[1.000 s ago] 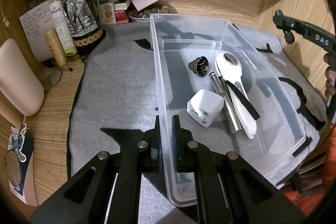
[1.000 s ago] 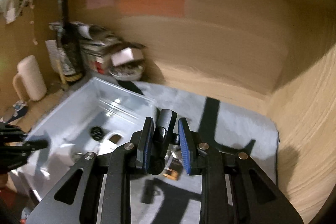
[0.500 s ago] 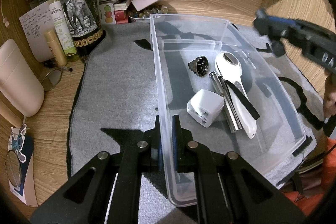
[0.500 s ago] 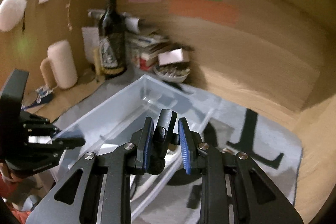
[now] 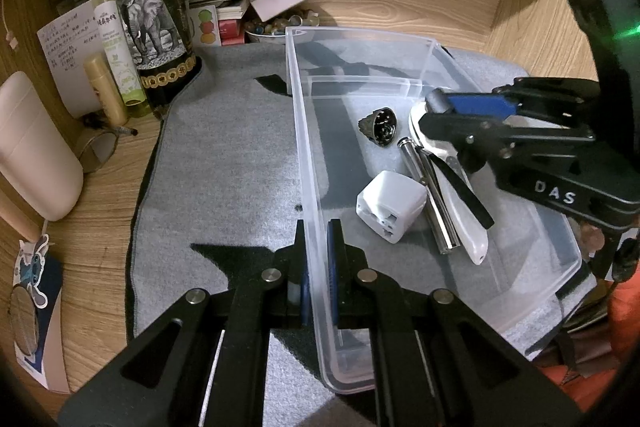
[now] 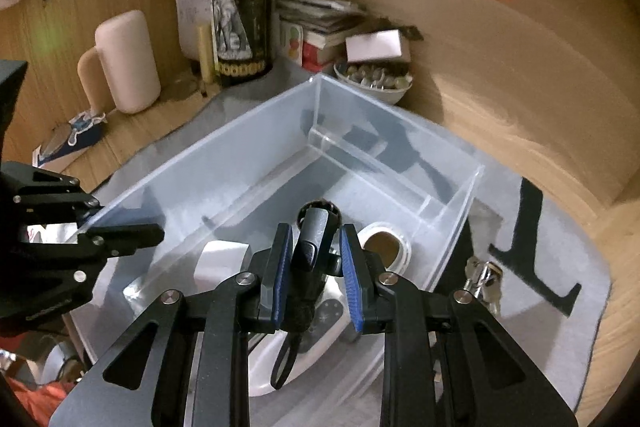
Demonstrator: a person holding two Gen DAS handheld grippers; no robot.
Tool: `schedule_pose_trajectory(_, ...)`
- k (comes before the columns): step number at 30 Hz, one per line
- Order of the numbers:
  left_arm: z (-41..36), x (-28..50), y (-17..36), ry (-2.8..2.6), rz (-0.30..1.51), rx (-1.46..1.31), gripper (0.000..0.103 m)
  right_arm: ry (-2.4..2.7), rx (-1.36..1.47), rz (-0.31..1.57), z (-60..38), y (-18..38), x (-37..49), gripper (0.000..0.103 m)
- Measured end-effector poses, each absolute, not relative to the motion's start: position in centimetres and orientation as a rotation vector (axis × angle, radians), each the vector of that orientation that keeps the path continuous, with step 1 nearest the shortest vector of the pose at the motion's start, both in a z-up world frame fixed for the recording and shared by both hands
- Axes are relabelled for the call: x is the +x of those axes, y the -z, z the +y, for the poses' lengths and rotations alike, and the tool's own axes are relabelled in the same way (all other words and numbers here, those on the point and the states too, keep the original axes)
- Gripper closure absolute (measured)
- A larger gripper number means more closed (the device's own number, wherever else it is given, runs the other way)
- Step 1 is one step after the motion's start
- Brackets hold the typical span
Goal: Organize rigid objects
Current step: 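Carry the black piece into the box and open the right tool, then move the right tool to the bunch of keys and grasp them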
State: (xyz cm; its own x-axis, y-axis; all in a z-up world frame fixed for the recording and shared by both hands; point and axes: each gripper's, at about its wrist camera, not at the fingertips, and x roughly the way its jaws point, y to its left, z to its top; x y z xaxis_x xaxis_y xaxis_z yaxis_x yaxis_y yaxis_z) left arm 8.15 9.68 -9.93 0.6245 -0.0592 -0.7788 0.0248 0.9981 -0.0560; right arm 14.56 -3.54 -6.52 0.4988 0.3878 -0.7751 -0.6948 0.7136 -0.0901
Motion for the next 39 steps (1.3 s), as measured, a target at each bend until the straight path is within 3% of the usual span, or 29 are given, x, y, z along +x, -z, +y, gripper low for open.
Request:
schedule_pose_trajectory(11, 9.6, 8.2, 9.9, 0.048, 0.897, -0.036, 0.096, -0.676, -0.455, 0.844, -3.5, 7.4, 14.8, 0.08)
schedule_pose_trajectory(14, 9.6, 8.2, 9.9, 0.048, 0.897, -0.036, 0.096, -0.674, -0.444, 0.847, -3.7, 7.3, 14.8, 0.073)
schedule_pose_trajectory(18, 9.5, 8.3, 9.9, 0.048, 0.897, -0.035, 0.096, -0.657, -0.431, 0.814, -4.1, 6.6, 14.5, 0.055)
schedule_pose_trajectory(30, 9.6, 8.3, 9.9, 0.045, 0.899, -0.031, 0.096, -0.599, -0.402, 0.674, -6.7, 2.4, 13.2, 0.044)
schedule_pose_trajectory(34, 9.7, 8.3, 9.9, 0.045, 0.899, -0.029, 0.096, -0.542, -0.377, 0.629, -8.8, 0.9, 13.1, 0.035)
schedule_pose_trajectory(39, 9.7, 8.3, 9.9, 0.045, 0.899, -0.029, 0.096, -0.463, -0.334, 0.609, -11.7, -0.2, 13.4, 0.034)
